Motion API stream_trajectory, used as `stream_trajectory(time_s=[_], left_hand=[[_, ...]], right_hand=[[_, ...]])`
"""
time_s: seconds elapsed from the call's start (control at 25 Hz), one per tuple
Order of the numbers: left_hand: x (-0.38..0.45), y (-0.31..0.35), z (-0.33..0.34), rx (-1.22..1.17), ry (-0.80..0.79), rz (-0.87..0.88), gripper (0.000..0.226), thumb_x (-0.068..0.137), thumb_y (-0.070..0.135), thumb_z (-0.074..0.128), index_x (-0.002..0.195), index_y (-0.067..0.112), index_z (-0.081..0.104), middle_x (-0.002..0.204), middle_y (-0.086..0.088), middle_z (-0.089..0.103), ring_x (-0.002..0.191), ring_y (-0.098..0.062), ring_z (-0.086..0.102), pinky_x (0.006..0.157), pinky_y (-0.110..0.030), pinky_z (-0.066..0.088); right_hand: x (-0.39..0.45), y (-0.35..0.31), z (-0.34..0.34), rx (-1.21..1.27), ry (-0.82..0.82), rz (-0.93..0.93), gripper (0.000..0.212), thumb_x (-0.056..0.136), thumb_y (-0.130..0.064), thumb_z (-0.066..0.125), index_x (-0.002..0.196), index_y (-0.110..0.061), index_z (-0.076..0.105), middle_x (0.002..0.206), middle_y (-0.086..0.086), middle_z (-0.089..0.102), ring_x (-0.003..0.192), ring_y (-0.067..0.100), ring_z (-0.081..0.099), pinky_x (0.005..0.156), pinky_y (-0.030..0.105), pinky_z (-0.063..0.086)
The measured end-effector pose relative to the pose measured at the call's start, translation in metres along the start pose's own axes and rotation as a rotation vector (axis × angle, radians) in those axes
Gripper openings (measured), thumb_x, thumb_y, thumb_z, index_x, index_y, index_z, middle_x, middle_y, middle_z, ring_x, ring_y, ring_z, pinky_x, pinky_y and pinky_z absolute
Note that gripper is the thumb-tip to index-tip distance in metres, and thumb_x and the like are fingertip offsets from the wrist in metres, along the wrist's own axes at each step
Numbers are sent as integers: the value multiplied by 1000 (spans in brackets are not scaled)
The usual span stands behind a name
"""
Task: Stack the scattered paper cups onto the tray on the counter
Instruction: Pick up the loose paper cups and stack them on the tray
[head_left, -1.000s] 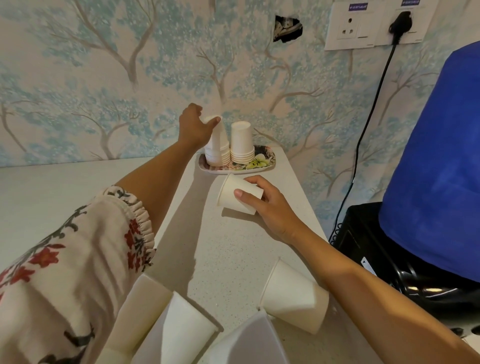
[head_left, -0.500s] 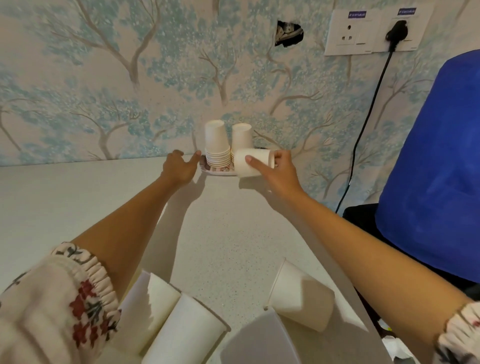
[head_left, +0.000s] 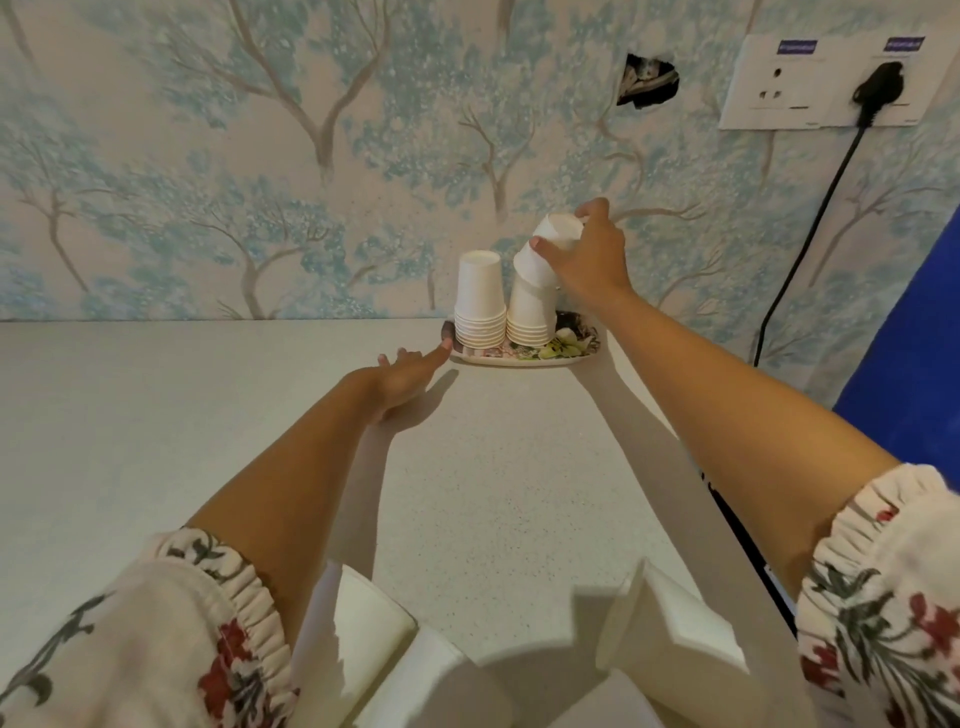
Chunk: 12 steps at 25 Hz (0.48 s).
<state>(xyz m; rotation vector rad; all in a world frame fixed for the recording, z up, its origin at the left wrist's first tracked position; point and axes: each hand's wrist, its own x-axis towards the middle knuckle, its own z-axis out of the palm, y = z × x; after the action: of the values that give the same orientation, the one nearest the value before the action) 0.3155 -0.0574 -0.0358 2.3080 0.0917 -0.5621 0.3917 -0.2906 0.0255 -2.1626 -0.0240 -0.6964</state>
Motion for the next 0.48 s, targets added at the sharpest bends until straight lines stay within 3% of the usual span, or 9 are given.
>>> stream_trajectory(time_s=[0.16, 0.48], left_hand=[[3, -4, -3, -41, -26, 9, 94, 84, 82, 21, 154, 26, -8, 160, 1, -27, 146, -21, -26, 119, -54, -6], [-3, -3, 0, -5, -44, -4, 92, 86, 79, 21, 155, 26, -9, 160, 2, -26, 146, -22, -26, 119, -54, -7]], right_hand=[[11, -8, 7, -161, -56, -74, 58, 85, -41, 72, 125, -7, 49, 125, 13, 57, 122, 32, 48, 94, 42, 47], [5, 3, -15, -171, -74, -100, 42, 89, -36, 70, 117, -6, 60, 119, 12, 62, 111, 24, 57, 89, 30, 44]])
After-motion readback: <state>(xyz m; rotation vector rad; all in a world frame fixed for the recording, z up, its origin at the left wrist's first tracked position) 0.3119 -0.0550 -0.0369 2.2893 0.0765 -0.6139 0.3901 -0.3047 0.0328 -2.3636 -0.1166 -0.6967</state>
